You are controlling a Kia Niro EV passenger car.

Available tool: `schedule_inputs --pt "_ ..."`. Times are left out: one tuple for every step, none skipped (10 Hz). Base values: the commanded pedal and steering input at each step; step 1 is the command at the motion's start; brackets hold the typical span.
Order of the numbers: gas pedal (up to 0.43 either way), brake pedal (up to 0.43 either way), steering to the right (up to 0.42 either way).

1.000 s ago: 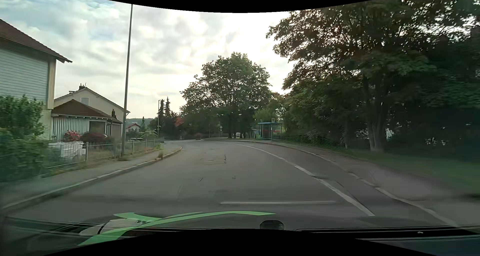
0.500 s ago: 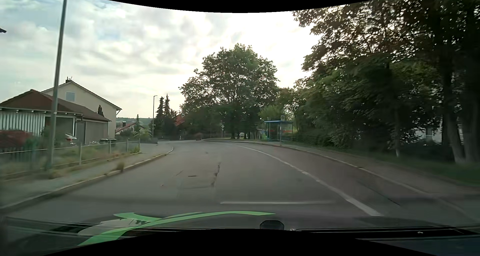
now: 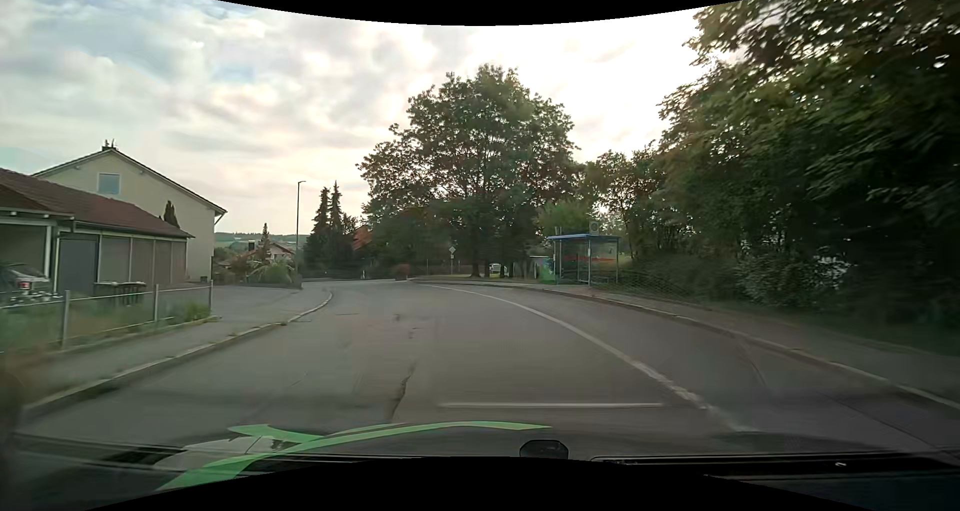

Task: Follow the waypoints while adhering to traffic rules and regulations

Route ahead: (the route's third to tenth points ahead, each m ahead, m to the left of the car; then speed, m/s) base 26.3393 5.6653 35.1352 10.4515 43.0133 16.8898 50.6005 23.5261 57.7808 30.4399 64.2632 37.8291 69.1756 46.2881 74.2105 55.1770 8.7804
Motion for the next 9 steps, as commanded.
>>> schedule_inputs --pt "0.157 0.0 -0.046" --pt "0.157 0.0 -0.048" --pt "0.15 0.0 -0.049" --pt "0.15 0.0 -0.049" --pt "0.138 0.0 -0.049" --pt "0.13 0.0 -0.049" --pt "0.118 0.0 -0.049" --pt "0.087 0.0 -0.049" --pt "0.067 0.0 -0.05"
